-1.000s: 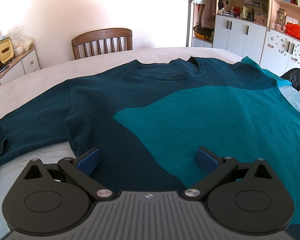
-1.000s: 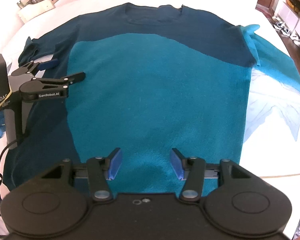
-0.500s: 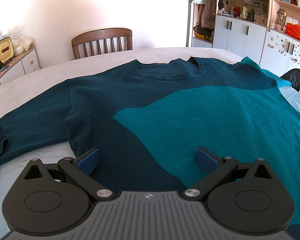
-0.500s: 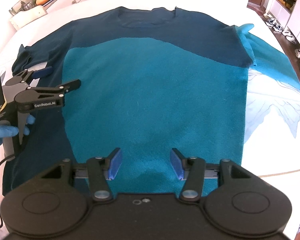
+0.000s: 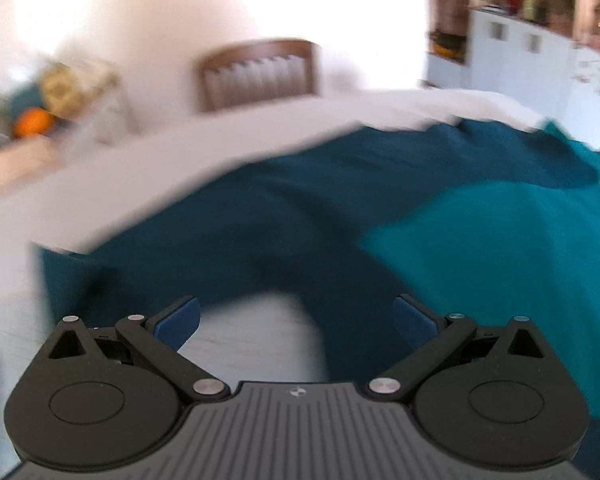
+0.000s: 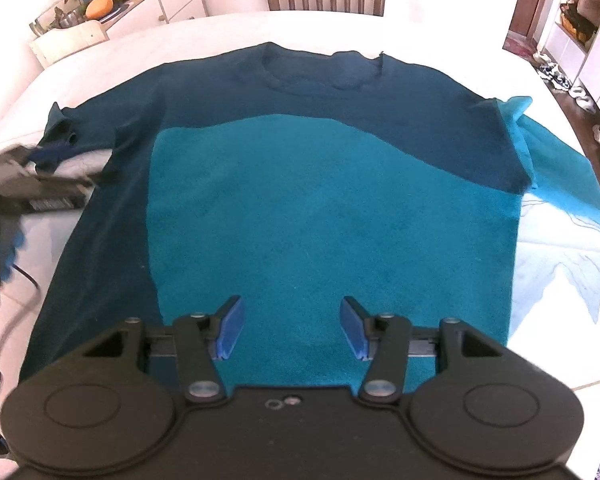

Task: Fold clothes
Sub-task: 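Move the left gripper to the sweater sleeve and close on its cuff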

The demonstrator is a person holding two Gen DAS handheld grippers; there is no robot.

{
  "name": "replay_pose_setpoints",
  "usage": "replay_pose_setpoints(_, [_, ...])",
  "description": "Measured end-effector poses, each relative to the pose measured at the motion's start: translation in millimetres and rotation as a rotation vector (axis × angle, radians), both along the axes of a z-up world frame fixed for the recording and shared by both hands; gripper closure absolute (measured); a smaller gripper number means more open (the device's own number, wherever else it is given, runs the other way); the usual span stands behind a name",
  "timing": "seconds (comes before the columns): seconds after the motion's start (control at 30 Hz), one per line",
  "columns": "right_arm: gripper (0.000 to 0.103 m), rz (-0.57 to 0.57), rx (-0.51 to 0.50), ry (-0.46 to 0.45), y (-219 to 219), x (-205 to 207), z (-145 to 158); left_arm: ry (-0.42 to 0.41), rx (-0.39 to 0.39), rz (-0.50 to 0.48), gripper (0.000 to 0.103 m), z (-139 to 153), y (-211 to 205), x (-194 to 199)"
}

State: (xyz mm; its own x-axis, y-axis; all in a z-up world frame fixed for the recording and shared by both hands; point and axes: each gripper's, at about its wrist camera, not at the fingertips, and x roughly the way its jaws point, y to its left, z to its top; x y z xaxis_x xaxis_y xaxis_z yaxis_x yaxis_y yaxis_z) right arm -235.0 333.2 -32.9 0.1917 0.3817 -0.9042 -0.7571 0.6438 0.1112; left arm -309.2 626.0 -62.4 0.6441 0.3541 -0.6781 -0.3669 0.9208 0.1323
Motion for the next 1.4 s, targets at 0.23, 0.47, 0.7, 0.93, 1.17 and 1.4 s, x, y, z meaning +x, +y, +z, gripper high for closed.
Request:
replay_pose_setpoints(0.23, [0.0, 0.019, -0.009, 0.016, 13, -5, -7, 0.053, -0.004, 0.052, 0.0, -9, 61, -21])
replay_pose_setpoints(0.47, [0.0, 0.026, -0.014, 0.015, 20, -7, -7, 0.028, -0.034, 0.116, 0.0, -7, 83, -31])
replay_pose_setpoints(0.7, [0.0, 0.021, -0.024, 0.029, 21, -6, -12, 0.03, -0.049, 0.061, 0.0, 0, 69, -38])
replay_pose_setpoints(0.93, [0.0, 0.015, -0.025, 0.033, 18, -3, -12, -0.045, -0.114, 0.072, 0.0, 11, 65, -46])
replay_pose_setpoints(1.17, [0.0, 0.011, -0.032, 0.034, 15, -3, -13, -0.014, -0.102, 0.061, 0.0, 3, 77, -31])
replay_pose_setpoints(1.4, [0.0, -0.002, -0.045, 0.038, 8, -3, -14, 0.023, -0.049, 0.12, 0.003, -6, 100, -20])
